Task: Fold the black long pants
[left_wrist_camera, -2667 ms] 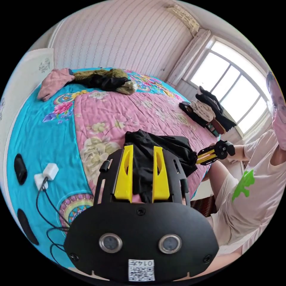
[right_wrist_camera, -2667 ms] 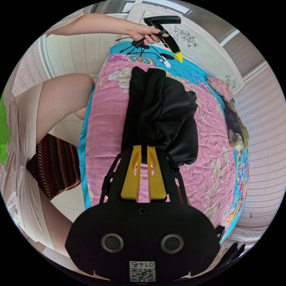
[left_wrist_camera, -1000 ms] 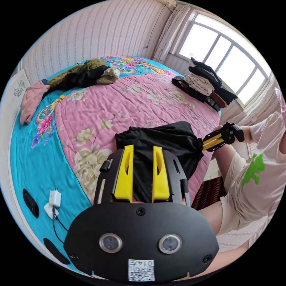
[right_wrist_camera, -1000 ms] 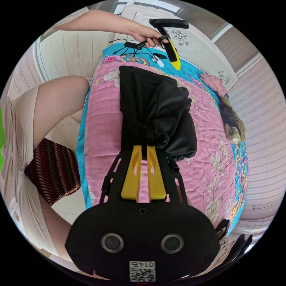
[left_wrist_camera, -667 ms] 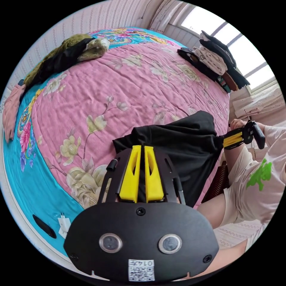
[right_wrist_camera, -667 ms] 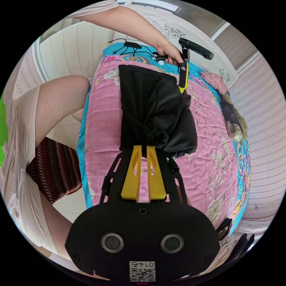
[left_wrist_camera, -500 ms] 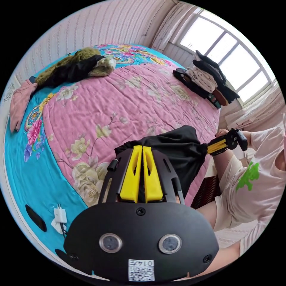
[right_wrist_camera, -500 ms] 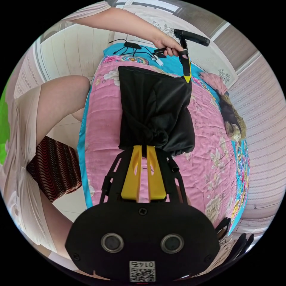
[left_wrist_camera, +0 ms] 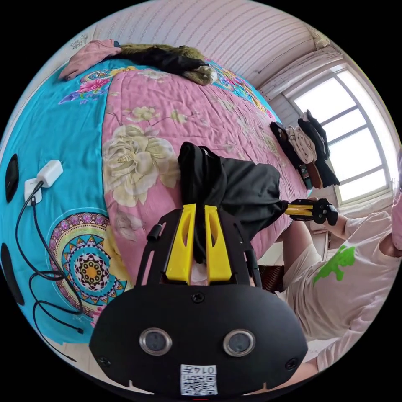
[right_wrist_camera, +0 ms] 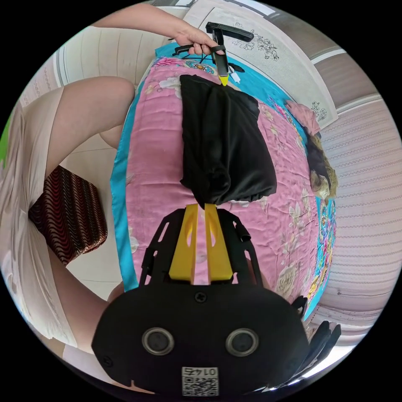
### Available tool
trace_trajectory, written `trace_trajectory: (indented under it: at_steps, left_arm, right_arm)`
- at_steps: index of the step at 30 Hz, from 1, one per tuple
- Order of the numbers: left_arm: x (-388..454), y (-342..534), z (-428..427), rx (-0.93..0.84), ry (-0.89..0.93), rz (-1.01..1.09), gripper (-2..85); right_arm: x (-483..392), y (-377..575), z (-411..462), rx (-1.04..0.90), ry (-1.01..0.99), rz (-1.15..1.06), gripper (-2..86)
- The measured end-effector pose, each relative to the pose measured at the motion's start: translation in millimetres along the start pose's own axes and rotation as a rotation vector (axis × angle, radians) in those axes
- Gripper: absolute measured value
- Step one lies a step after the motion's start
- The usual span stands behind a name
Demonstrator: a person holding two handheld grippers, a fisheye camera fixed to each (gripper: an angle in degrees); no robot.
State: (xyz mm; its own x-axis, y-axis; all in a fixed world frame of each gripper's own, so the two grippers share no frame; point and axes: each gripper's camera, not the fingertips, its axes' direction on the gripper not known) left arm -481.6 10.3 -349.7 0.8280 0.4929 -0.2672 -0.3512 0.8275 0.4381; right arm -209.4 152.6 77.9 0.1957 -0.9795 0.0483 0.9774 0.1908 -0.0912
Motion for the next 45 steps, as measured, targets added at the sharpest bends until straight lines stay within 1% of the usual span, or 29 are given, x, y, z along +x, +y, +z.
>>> trace_trajectory:
  at_steps: [2,4,5,7,9,11,12,14,15,17,18,19,20,21,22,23,24,25,26,27,29,32,35,40,43,45]
  left_arm:
    - [-2,8,-24,0.064,-0.020,-0.011,5.1]
    - [0,12,-41,0.124,-0.013,-0.009,4.8]
    - [5,13,-48,0.160,-0.002,0.010,4.5]
    - [15,9,-49,0.173,0.005,0.046,4.2]
    - [25,2,-40,0.155,-0.006,0.088,4.1]
    - [32,-8,-20,0.109,-0.049,0.123,3.7]
    - [31,-10,-15,0.090,-0.073,0.126,3.6]
    - [21,-10,10,-0.037,-0.207,0.100,1.4]
    - [17,-9,14,-0.064,-0.210,0.097,1.0]
    - [2,-3,4,-0.035,-0.120,0.031,0.2]
    - [0,-1,-1,-0.027,-0.103,0.019,0.3]
    - [-2,4,-14,0.024,-0.077,0.001,0.5]
    - [-1,10,-30,0.090,-0.051,0.003,1.8]
    - [0,13,-37,0.114,-0.046,0.002,2.5]
    - [0,18,-49,0.151,-0.063,-0.001,5.7]
    - [-2,20,-58,0.159,-0.113,-0.007,8.8]
    - [-4,21,-60,0.154,-0.141,-0.014,10.2]
    - [-11,22,-62,0.132,-0.196,-0.028,12.3]
    - [-18,21,-60,0.095,-0.222,-0.037,13.5]
    - [-22,20,-58,0.074,-0.217,-0.033,13.7]
    - [-34,17,-48,0.012,-0.184,-0.028,14.9]
    - [-48,10,-35,-0.042,-0.165,-0.038,16.4]
    - [-57,5,-34,-0.029,-0.102,-0.022,17.5]
    - [-65,4,-38,-0.030,-0.051,-0.023,17.1]
    - [-69,4,-42,-0.026,-0.047,-0.012,16.9]
    - [-74,3,-40,-0.039,-0.041,-0.008,17.0]
  right_arm:
    - [10,12,-1,-0.031,-0.017,0.019,-0.4]
    - [26,19,-5,-0.018,-0.022,0.068,-0.7]
    - [41,18,-9,0.019,-0.016,0.130,-0.7]
    - [68,12,-16,0.100,-0.053,0.241,-0.7]
    - [101,-1,-13,0.196,-0.222,0.339,-0.4]
    - [117,-8,0,0.214,-0.320,0.386,-0.3]
    - [121,-9,12,0.186,-0.333,0.410,-0.3]
    - [121,-3,32,0.103,-0.329,0.416,-0.4]
    - [121,7,40,0.078,-0.354,0.423,-0.5]
    - [127,24,35,0.121,-0.382,0.430,-0.7]
    - [134,32,31,0.124,-0.383,0.439,-0.7]
    - [139,37,29,0.120,-0.376,0.457,-0.7]
    - [149,46,25,0.125,-0.370,0.490,-0.6]
    - [160,56,21,0.149,-0.376,0.526,-0.4]
    - [167,61,20,0.163,-0.379,0.556,-0.3]
    - [183,72,21,0.186,-0.394,0.636,0.4]
    - [200,84,26,0.205,-0.438,0.727,1.3]
    - [209,90,30,0.216,-0.472,0.765,3.2]
    - [225,100,39,0.232,-0.550,0.835,6.8]
    - [240,109,50,0.253,-0.629,0.895,7.7]
    - [258,123,63,0.285,-0.704,0.982,8.7]
    - [278,139,77,0.313,-0.742,1.079,9.1]
    - [291,148,88,0.330,-0.767,1.136,9.3]
    - [307,160,93,0.332,-0.735,1.193,9.3]
    - [316,174,88,0.350,-0.692,1.231,10.4]
    - [324,182,90,0.379,-0.701,1.240,12.2]
